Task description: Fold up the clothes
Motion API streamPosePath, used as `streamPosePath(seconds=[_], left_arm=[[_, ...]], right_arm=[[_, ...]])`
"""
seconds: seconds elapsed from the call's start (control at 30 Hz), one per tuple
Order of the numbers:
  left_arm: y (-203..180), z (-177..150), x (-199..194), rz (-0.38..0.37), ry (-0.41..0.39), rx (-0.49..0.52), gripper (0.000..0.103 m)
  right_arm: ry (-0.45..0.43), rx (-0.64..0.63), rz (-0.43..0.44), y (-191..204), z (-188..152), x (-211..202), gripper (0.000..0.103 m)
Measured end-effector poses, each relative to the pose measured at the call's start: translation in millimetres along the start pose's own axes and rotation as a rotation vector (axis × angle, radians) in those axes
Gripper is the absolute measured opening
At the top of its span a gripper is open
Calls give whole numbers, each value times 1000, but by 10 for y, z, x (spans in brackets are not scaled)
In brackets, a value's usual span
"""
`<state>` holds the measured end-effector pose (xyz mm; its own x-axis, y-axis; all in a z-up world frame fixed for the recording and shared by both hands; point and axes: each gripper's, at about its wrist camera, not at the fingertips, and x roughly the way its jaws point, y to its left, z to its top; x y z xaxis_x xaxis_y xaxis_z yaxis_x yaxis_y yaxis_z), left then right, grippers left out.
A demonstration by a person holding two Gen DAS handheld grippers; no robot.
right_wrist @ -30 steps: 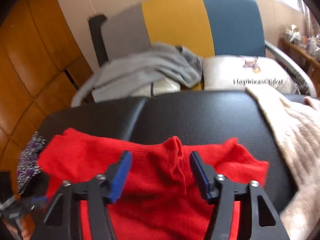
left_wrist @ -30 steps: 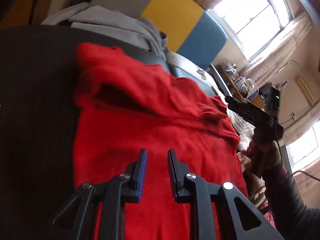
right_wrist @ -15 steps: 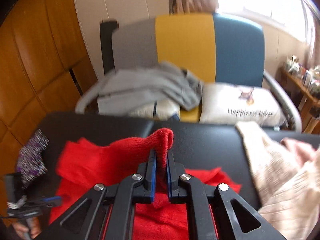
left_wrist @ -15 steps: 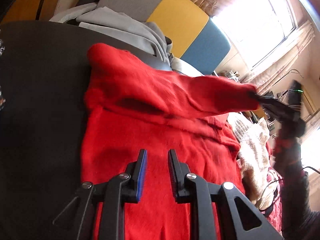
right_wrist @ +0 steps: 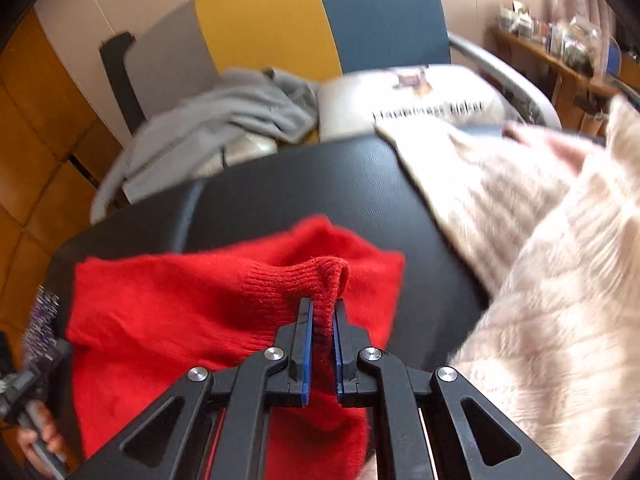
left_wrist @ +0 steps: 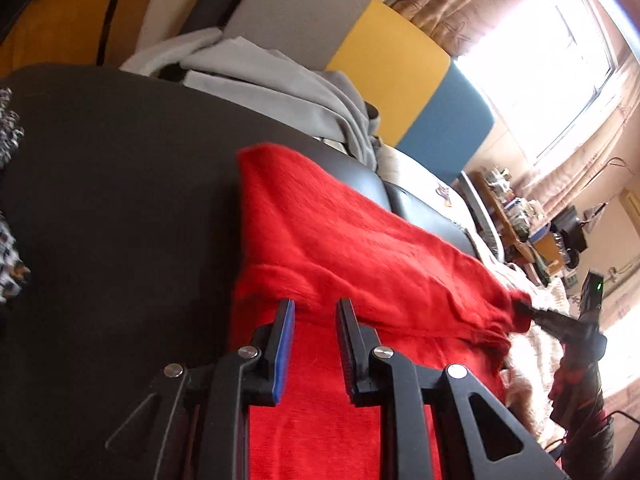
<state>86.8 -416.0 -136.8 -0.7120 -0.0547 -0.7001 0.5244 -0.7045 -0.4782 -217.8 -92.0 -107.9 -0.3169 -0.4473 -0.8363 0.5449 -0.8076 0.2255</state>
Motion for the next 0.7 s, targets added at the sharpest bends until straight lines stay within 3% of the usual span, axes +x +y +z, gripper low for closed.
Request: streamPosePath(seconds=[0.2, 0.27, 0.4, 0.43, 0.53, 0.6, 0.7], left_arm=[[-213, 256, 97, 61, -30, 110, 21], [-284, 322, 215, 82, -15, 145, 21], [-276, 292, 456, 130, 56, 162, 21], [-265, 252, 482, 139, 67, 169, 21], [-203, 123, 514, 151, 89, 171, 21], [-166, 44, 512, 148, 94, 161, 21], [-136, -8, 478, 154, 89, 151, 21]], right_arm=[[3, 29, 6, -87, -73, 168, 11], [-9, 49, 7, -127, -63, 145, 23], [-162, 36, -81, -116, -21, -185, 34], [-196, 2, -64, -36, -30, -280, 40], [-243, -112, 25, 282, -93, -434, 44], [-205, -160, 89, 500, -161, -328, 45], [-103, -165, 55, 628, -270, 37, 45]])
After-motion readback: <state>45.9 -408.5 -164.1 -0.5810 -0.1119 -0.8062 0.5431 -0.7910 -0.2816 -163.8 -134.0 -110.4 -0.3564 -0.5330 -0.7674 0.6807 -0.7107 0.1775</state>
